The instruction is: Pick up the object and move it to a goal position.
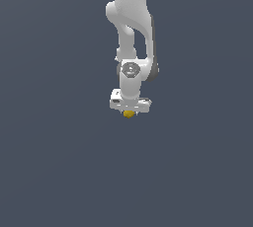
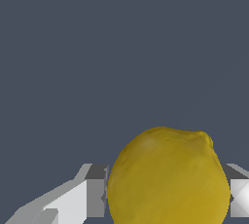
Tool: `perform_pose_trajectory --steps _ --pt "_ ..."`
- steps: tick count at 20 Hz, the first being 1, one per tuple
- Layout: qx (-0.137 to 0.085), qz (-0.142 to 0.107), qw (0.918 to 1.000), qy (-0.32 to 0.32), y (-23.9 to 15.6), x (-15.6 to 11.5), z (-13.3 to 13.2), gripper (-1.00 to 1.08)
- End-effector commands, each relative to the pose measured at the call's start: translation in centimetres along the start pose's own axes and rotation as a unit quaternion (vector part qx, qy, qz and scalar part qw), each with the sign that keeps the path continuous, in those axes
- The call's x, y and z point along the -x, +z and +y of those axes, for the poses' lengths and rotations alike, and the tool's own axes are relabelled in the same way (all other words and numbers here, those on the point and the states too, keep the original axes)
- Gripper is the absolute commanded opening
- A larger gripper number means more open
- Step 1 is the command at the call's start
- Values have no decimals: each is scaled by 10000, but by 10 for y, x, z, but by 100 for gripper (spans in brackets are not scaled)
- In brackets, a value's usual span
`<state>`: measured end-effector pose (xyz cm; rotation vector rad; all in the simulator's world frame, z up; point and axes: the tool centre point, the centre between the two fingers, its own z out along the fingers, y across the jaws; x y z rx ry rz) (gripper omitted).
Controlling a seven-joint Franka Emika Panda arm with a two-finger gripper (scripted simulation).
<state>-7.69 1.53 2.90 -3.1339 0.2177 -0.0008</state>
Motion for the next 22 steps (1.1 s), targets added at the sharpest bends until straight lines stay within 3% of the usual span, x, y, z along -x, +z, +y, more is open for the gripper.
perform_pose_trajectory --steps 1,12,22 --pt "1 -3 10000 0 1 0 0 -100" --pt "0 1 10000 0 -13 1 -8 -100" --pt "2 1 10000 1 -78 5 -50 -100"
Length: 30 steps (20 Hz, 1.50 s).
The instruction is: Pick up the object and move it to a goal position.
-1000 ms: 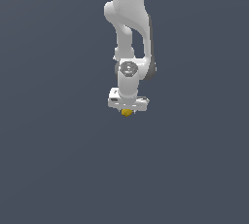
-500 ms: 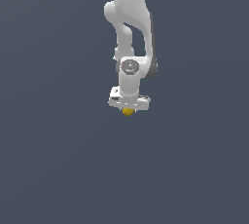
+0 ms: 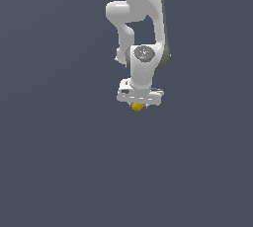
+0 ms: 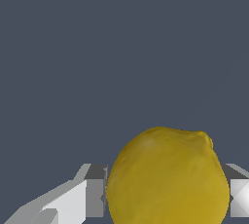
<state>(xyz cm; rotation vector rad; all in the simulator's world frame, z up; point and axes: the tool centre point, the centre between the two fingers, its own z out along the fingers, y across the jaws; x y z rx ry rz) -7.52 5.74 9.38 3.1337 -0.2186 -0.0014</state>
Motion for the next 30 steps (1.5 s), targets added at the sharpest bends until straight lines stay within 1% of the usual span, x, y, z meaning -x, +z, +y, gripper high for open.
perform_pose_trajectory --steps 1,10,16,23,30 --pt "2 8 10000 -1 -22 1 -14 -100" --pt "7 9 10000 0 -112 5 -72 -100" --pt "5 7 10000 0 -159 5 -102 -100" --pt "0 5 10000 -1 -190 4 -123 -100" --pt "-2 4 10000 -1 -196 3 -128 -100"
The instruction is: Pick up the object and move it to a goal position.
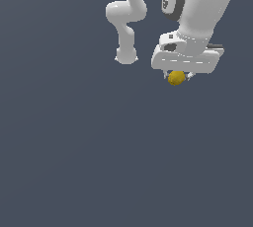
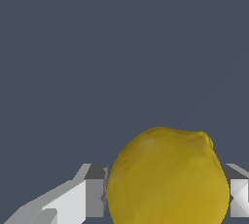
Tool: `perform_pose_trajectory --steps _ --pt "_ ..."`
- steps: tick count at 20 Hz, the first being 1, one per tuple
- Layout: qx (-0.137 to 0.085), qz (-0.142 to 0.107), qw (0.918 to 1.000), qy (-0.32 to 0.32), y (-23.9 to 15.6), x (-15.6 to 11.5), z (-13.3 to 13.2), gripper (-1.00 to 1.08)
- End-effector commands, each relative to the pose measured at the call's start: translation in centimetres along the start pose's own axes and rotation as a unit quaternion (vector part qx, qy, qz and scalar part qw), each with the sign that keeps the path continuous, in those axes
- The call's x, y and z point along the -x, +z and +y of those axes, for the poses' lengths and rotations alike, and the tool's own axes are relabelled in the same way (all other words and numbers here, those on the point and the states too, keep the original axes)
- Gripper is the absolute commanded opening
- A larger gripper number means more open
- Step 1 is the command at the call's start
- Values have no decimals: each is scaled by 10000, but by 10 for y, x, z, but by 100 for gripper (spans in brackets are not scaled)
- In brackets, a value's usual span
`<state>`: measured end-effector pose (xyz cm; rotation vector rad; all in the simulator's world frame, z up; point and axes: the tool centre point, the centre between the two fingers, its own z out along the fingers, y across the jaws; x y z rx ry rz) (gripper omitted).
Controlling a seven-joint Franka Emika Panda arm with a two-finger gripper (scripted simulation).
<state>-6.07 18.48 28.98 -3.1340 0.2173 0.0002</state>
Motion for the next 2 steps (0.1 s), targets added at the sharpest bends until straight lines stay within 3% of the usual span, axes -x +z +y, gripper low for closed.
perform_pose_trajectory --steps 1,2 --pt "0 0 10000 3 0 -1 0 -100" --pt "0 0 10000 3 1 -1 1 -100"
